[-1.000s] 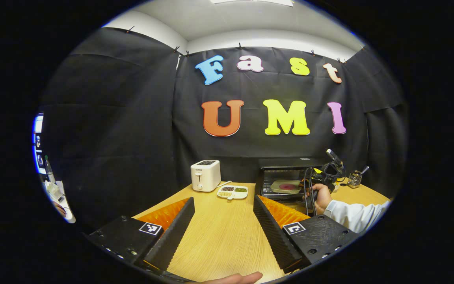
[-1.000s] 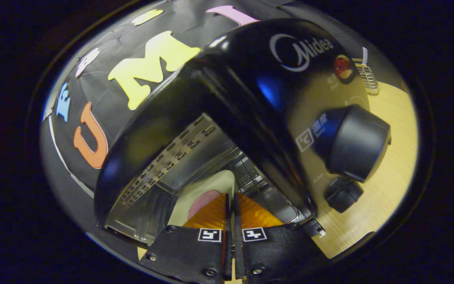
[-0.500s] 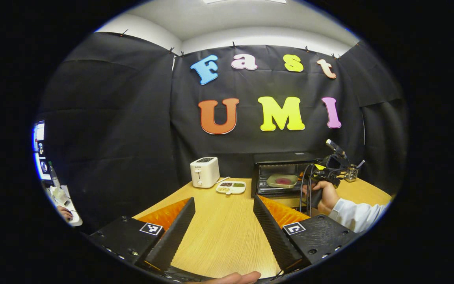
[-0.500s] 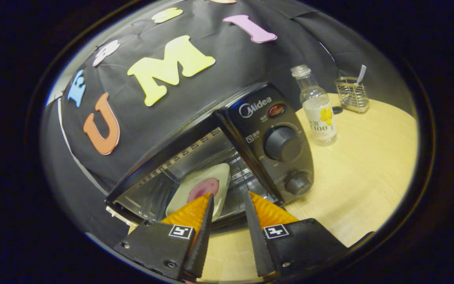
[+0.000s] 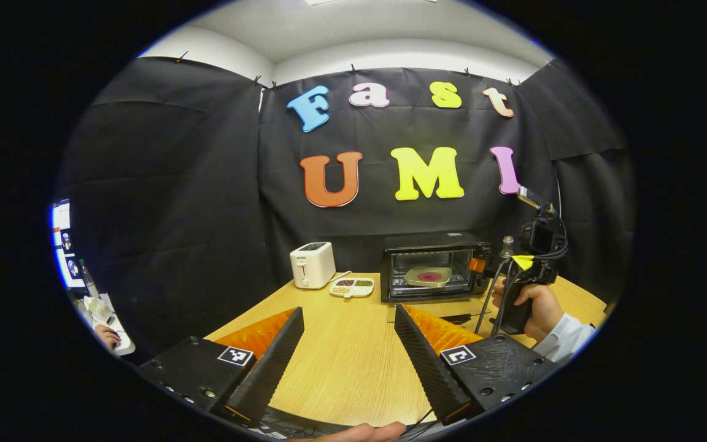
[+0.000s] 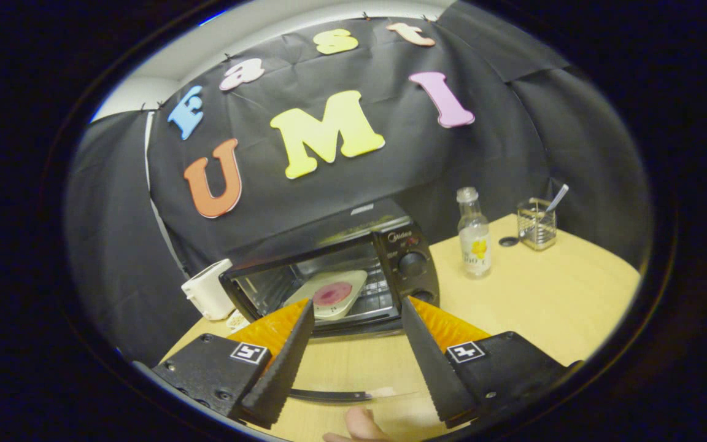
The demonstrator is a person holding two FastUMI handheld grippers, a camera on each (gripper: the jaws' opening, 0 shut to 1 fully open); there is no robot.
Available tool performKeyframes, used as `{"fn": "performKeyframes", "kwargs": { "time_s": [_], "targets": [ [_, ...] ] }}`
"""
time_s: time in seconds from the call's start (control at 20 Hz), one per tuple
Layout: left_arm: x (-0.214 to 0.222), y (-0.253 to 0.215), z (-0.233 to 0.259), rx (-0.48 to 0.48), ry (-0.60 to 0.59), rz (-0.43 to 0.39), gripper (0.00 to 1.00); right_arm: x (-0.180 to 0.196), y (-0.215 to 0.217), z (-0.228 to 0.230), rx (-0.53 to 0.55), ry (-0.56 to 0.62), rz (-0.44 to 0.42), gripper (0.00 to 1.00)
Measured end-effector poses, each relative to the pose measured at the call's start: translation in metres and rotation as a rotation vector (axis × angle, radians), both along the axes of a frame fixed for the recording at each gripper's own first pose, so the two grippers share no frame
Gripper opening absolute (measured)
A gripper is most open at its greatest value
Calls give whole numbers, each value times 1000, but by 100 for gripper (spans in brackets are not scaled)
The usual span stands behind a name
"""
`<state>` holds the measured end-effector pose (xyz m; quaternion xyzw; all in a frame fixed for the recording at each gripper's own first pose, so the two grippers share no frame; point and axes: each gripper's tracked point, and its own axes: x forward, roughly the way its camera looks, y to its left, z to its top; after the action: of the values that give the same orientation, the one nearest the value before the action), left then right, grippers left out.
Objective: Open the electric oven with the left hand, put the food in, and close the electric oven.
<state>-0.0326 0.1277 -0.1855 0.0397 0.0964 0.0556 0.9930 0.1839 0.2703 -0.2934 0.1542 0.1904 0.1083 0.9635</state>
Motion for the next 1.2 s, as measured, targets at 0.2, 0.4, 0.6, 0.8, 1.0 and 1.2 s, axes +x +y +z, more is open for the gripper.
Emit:
{"fn": "performKeyframes", "kwargs": {
  "time_s": [0.2, 0.4, 0.6, 0.8, 1.0, 1.2],
  "targets": [
    [15, -22, 0, -14, -5, -32, 95, -26, -32, 56, -35, -85, 40, 100],
    [38, -47, -12, -21, 31, -70, 95, -46, -80, 124, -90, -192, 23, 100],
    [63, -69, -28, -21, 63, -86, 95, -63, -135, 183, -174, -278, -49, 100],
    [91, -95, -63, -44, 116, -110, 95, -75, -184, 213, -216, -315, -106, 100],
    [127, -129, -112, -95, 167, -188, 95, -85, -223, 230, -203, -341, -145, 100],
    [148, -146, -166, -49, 290, -214, 95, -92, -250, 234, -219, -363, -168, 100]
  ]
}}
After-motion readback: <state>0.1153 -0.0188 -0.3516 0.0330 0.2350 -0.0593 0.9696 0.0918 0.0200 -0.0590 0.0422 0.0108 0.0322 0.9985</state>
